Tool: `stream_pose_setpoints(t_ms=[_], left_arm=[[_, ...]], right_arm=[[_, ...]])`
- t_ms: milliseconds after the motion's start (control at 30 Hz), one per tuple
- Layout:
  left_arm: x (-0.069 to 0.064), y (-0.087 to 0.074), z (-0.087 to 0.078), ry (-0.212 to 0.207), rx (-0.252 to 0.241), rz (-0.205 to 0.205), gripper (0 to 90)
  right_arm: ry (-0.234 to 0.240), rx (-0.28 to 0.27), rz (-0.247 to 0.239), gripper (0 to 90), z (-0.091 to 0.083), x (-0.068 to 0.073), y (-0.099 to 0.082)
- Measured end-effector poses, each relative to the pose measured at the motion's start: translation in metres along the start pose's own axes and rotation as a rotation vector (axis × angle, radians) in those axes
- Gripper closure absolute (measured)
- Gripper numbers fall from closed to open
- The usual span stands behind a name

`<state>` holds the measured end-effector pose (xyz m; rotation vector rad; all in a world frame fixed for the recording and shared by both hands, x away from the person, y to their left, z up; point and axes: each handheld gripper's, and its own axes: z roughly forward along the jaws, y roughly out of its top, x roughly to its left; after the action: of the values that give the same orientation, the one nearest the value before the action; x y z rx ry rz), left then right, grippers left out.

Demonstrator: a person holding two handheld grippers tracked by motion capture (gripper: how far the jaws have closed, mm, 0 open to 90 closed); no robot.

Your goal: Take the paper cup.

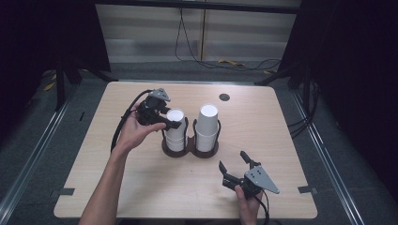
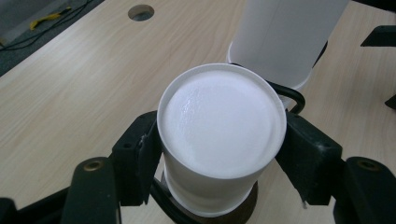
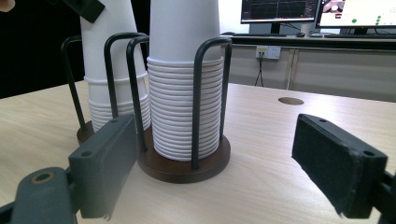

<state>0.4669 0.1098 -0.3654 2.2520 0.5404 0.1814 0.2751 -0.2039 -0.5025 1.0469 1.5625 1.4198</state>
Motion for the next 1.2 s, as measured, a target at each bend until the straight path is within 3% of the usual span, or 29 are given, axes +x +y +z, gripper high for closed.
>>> stream_pose_setpoints(t_ms=[33,433,867,1200], left_arm=[[0.000,-0.001,-0.001,0.005,-0.013,-0.014,34.2],[-0.001,-0.002,-0.008,0.014,-0.046,-0.010,34.3],[-0.001,-0.002,-0.018,0.018,-0.104,-0.046,34.4],[-0.004,0.002,-0.028,0.026,-0.131,-0.021,34.4]], right_arm=[[0.005,-0.001,-0.001,14.2,0.000,0.000,0.000],[0.005,0.000,-0.001,14.2,0.000,0.000,0.000],[0.004,0.000,-0.001,14.2,0.000,0.000,0.000],[0.001,-0.001,-0.001,14.2,0.000,0.000,0.000]])
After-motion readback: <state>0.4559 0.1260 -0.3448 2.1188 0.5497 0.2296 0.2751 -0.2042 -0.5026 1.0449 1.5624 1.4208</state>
